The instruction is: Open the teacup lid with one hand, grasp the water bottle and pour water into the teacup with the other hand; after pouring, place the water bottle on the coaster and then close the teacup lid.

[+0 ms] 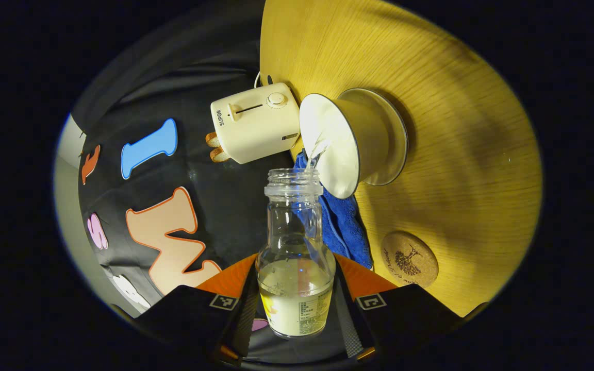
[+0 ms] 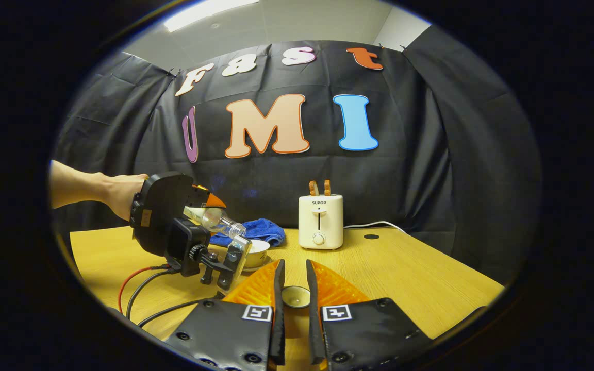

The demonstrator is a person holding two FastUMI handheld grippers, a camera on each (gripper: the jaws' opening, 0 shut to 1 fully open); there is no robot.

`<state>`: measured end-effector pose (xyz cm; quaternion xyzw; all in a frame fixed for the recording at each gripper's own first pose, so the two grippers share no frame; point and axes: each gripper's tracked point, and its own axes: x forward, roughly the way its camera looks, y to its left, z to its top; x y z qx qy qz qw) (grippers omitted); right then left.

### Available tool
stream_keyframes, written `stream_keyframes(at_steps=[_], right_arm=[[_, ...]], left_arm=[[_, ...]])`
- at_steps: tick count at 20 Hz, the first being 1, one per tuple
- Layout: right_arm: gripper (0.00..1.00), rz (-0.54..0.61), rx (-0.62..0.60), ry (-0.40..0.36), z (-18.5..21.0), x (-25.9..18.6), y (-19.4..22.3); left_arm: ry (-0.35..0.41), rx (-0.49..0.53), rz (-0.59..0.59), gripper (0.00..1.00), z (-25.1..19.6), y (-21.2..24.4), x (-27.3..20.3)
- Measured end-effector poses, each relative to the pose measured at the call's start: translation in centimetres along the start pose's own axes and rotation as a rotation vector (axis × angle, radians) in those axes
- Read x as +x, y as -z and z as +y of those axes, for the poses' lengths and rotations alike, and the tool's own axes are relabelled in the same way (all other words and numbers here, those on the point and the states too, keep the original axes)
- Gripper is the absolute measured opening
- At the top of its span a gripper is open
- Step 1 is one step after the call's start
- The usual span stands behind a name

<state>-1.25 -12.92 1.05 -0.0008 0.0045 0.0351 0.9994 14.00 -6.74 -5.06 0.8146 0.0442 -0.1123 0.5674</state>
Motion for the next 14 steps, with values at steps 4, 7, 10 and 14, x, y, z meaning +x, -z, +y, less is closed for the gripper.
stream_keyframes(at_steps=[4, 7, 10, 14], right_arm=[[0.21, 0.001, 0.001, -0.001, 0.0, 0.1, 0.1], [0.21, 0.0, 0.0, -0.001, 0.0, 0.0, 0.0], [0.21, 0.0, -0.001, -0.001, 0.0, 0.0, 0.0], [0.21, 0.001, 0.001, -0.004, 0.0, 0.1, 0.1]], left_arm=[[-0.013, 0.049, 0.004, 0.67, 0.3, -0.3, -0.2], [-0.025, 0.096, 0.004, 0.67, 0.5, -0.5, -0.3], [-0.028, 0.144, 0.009, 0.67, 0.7, -0.6, -0.3], [-0.018, 0.218, 0.016, 0.67, 1.1, -0.3, -0.4]])
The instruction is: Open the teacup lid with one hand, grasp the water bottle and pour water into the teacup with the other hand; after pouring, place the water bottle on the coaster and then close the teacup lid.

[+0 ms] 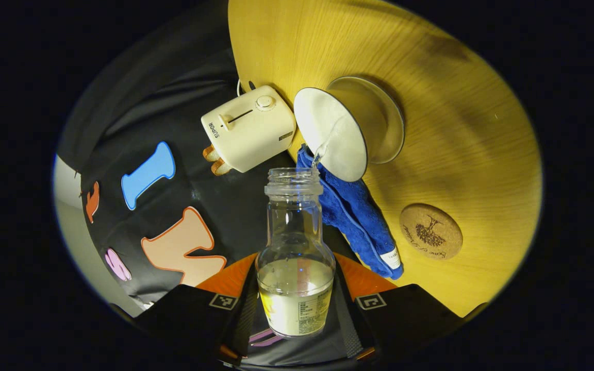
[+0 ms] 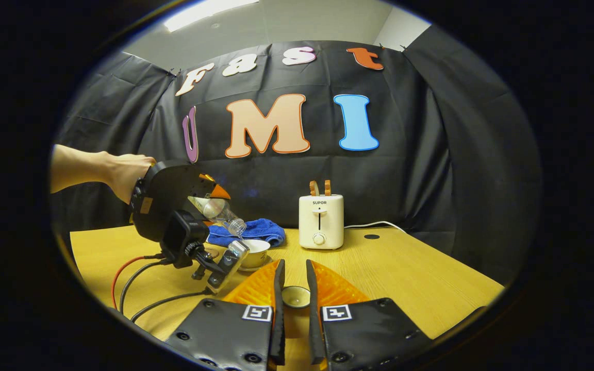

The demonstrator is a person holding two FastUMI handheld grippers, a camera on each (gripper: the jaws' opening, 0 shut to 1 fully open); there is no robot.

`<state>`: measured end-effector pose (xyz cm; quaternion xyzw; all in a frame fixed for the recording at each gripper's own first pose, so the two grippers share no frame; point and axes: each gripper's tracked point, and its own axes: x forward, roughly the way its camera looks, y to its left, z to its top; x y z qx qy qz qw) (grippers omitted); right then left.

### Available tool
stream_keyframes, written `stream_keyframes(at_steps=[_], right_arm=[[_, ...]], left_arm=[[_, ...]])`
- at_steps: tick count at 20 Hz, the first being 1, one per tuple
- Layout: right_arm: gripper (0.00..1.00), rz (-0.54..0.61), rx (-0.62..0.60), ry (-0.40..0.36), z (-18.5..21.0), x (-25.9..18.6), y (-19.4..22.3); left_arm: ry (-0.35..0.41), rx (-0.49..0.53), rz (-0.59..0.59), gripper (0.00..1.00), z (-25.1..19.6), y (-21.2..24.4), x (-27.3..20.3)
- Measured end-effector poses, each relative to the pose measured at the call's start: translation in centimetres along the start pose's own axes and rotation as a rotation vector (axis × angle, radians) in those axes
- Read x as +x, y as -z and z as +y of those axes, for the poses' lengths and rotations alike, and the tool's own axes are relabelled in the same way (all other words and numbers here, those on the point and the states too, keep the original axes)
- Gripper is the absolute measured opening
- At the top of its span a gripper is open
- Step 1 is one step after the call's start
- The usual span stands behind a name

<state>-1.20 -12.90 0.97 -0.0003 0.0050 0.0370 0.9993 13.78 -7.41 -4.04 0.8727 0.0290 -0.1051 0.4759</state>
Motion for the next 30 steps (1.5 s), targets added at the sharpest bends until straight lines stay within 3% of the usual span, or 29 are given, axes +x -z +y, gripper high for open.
stream_keyframes(at_steps=[13, 20, 25, 28, 30], right_arm=[[0.22, 0.0, 0.004, -0.005, 0.0, 0.0, 0.0], [0.21, 0.0, -0.001, -0.002, 0.0, 0.0, 0.0], [0.21, -0.001, -0.003, 0.0, 0.0, -0.1, 0.0], [0.21, 0.0, -0.003, 0.003, -0.1, 0.0, 0.0], [0.21, 0.002, -0.002, 0.004, -0.1, 0.1, 0.0]], left_arm=[[-0.044, 0.13, -0.016, 0.68, 0.5, -2.8, -1.3], [-0.041, 0.07, -0.033, 0.68, 0.6, -2.2, -0.8], [0.003, -0.116, -0.06, 0.67, -0.2, -1.2, -0.1], [0.027, -0.383, -0.114, 0.67, -1.3, -1.8, 0.2], [0.014, -0.618, -0.156, 0.67, -0.9, -2.1, -0.1]])
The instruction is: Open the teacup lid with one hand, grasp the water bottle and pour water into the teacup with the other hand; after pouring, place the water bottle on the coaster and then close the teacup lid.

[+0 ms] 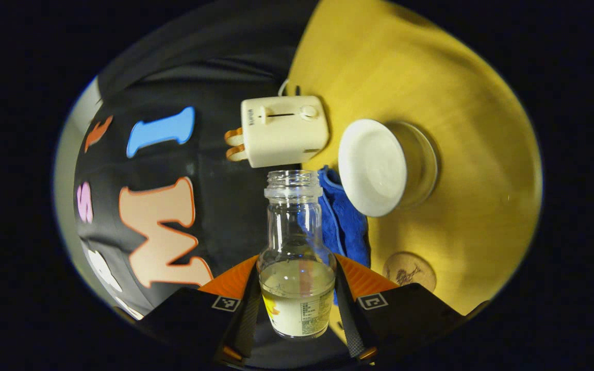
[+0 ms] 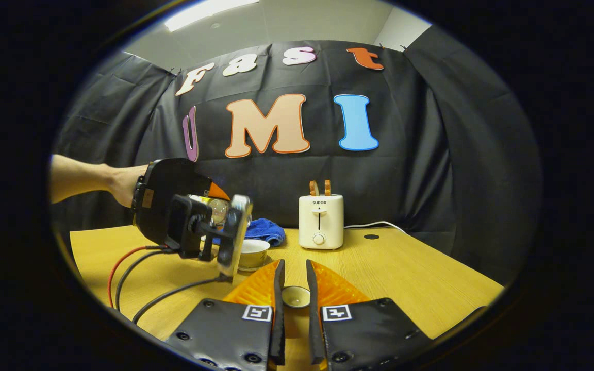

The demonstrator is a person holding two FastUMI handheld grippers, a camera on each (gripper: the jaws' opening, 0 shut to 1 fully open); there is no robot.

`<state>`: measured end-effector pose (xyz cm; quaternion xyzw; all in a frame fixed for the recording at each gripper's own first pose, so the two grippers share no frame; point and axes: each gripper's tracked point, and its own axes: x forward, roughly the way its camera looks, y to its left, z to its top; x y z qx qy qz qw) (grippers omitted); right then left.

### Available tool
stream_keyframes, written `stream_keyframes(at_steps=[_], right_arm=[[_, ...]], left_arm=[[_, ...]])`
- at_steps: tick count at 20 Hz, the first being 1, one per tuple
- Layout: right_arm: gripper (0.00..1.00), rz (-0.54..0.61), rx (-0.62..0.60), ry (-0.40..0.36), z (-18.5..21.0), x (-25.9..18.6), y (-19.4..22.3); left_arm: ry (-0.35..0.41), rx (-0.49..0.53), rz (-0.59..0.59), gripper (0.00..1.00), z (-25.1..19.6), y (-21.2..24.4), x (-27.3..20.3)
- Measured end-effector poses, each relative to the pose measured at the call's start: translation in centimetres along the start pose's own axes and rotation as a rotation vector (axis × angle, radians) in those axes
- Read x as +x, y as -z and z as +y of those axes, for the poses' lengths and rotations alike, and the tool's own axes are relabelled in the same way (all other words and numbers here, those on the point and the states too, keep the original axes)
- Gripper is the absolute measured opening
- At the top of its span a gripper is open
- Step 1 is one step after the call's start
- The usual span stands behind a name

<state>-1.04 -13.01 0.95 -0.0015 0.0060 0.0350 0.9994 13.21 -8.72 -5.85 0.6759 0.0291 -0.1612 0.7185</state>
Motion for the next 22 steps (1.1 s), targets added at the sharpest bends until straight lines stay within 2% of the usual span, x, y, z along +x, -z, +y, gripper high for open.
stream_keyframes(at_steps=[3, 4, 5, 7, 9, 10, 12, 15, 18, 22], right_arm=[[0.22, 0.002, -0.001, 0.014, -0.4, 0.2, 0.1], [0.21, 0.003, -0.001, 0.017, -0.4, 0.2, 0.1], [0.22, 0.002, -0.001, 0.02, -0.5, 0.3, 0.1], [0.21, 0.002, -0.001, 0.027, -0.7, 0.4, 0.1], [0.21, 0.003, -0.002, 0.037, -0.8, 0.6, 0.1], [0.21, 0.006, -0.003, 0.039, -0.9, 0.6, 0.2], [0.22, 0.005, -0.003, 0.048, -1.0, 0.5, 0.2], [0.22, 0.003, -0.001, 0.052, -0.8, 0.6, 0.1], [0.22, 0.002, -0.001, 0.048, -0.8, 0.6, 0.1], [0.21, 0.001, -0.002, 0.045, -0.8, 0.6, 0.2]], left_arm=[[-0.012, -0.361, -0.101, 0.67, 0.8, -1.3, -1.0], [-0.024, -0.47, -0.119, 0.63, 1.0, -1.0, -1.0], [-0.041, -0.572, -0.135, 0.66, 1.1, -0.8, -1.0], [-0.088, -0.796, -0.168, 0.63, 1.0, -0.2, -0.3], [-0.138, -1.043, -0.245, 0.66, 1.3, -0.4, -0.4], [-0.181, -1.122, -0.264, 0.66, 1.4, -0.1, -0.5], [-0.236, -1.227, -0.296, 0.66, 1.3, -0.2, -0.5], [-0.246, -1.349, -0.318, 0.66, 1.5, -0.2, -0.3], [-0.286, -1.416, -0.305, 0.66, 1.2, 0.5, 0.4], [-0.28, -1.464, -0.237, 0.66, -0.9, 0.8, 0.7]])
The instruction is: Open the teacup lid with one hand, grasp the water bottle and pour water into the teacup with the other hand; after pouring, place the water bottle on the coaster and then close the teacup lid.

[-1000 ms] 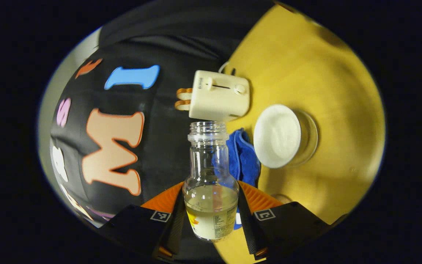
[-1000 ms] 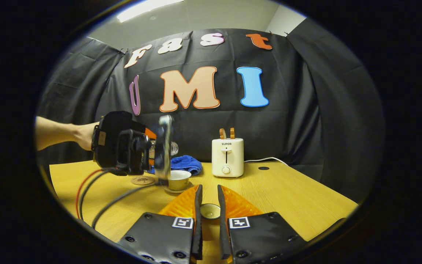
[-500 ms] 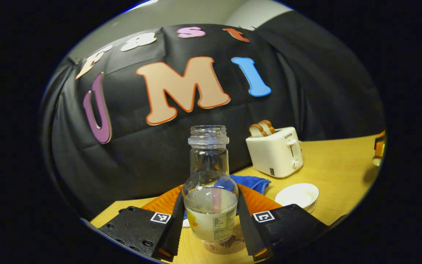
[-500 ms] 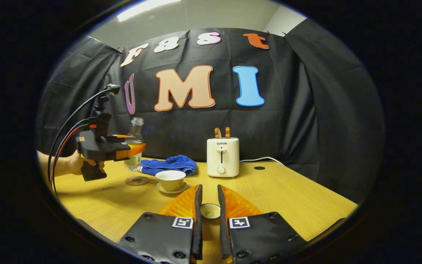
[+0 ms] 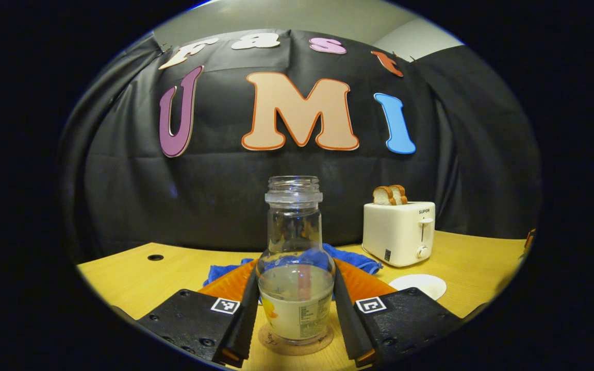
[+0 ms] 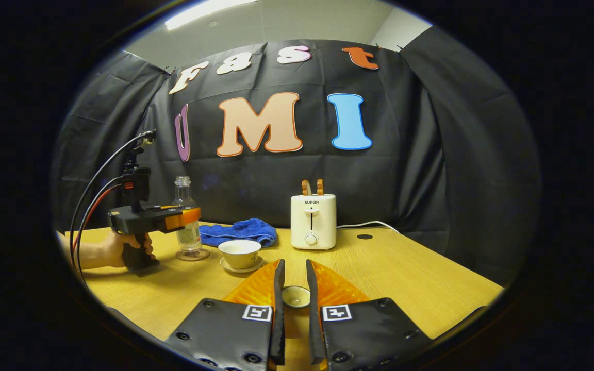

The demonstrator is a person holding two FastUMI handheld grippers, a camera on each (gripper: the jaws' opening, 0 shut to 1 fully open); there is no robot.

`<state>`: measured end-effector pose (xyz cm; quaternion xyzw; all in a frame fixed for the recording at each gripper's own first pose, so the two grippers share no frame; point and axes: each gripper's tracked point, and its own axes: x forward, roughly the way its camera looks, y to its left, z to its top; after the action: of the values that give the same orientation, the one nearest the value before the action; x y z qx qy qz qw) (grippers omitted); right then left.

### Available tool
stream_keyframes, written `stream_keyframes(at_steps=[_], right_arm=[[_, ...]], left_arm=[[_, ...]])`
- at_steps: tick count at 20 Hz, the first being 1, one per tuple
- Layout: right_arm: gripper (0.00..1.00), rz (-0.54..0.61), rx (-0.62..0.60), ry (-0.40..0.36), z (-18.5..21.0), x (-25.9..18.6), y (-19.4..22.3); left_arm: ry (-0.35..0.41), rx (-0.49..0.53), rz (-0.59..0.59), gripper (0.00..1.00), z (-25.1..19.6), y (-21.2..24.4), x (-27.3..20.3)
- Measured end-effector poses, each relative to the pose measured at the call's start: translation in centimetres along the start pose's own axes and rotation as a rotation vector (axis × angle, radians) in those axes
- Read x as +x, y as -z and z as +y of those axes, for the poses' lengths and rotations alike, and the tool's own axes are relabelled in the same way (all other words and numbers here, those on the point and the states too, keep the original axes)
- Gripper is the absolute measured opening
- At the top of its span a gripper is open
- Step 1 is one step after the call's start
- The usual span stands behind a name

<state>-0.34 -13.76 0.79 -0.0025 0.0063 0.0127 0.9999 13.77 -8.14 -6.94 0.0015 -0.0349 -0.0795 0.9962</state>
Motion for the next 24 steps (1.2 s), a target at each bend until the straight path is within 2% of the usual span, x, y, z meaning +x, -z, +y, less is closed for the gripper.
stream_keyframes(at_steps=[3, 16, 20, 24], right_arm=[[0.21, 0.0, 0.0, 0.004, 0.0, 0.0, 0.0], [0.21, -0.001, -0.001, 0.013, -0.1, 0.0, 0.0], [0.21, 0.0, -0.002, 0.035, -0.4, 0.1, 0.0], [0.22, -0.001, -0.002, 0.056, -0.8, 0.1, 0.0]], left_arm=[[-0.033, -0.011, 0.009, 0.66, 0.8, 1.0, 0.1], [-0.054, -0.005, 0.034, 0.69, 0.7, 1.9, 0.3], [-0.057, -0.005, 0.037, 0.67, 0.7, 1.9, 0.3], [-0.058, -0.006, 0.038, 0.7, 0.7, 2.0, 0.3]])
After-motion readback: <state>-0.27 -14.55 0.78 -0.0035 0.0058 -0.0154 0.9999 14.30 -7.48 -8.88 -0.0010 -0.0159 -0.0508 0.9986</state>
